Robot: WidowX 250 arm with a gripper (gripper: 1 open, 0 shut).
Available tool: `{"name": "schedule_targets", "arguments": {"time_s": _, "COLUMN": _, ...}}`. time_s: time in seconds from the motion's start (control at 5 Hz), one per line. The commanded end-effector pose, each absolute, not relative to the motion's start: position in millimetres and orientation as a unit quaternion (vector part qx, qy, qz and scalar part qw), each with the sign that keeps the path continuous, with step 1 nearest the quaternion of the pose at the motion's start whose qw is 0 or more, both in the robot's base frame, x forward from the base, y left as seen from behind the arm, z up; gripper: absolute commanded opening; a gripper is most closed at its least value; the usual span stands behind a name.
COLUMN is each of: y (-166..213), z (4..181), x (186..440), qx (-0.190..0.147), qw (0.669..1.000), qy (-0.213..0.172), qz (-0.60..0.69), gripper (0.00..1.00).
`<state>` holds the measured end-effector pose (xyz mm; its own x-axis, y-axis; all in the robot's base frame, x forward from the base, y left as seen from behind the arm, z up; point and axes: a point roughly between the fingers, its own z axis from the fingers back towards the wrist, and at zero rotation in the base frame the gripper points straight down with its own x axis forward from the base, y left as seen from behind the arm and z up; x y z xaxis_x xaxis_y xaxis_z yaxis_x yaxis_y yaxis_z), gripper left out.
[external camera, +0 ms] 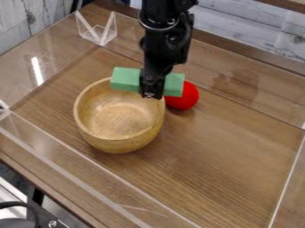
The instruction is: Put the green stick in the brown bowl
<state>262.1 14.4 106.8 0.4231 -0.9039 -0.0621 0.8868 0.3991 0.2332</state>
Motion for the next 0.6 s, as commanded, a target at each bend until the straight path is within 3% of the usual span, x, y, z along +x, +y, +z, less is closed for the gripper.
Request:
{"name": "schedule_targets", "arguments": {"time_s": 0.0, "y": 14.2, "z": 123.6, "x": 266.5, "qx": 0.126, "qw": 0.842, "qy": -0.053, "qz": -0.521, "gripper": 0.00}}
{"name": "schedule_targets", "arguments": {"time_s": 0.4, "y": 7.1, "z": 130.9, "x": 268.6, "qx": 0.128, "qw": 0.866, "qy": -0.049, "qz": -0.481, "gripper": 0.00}}
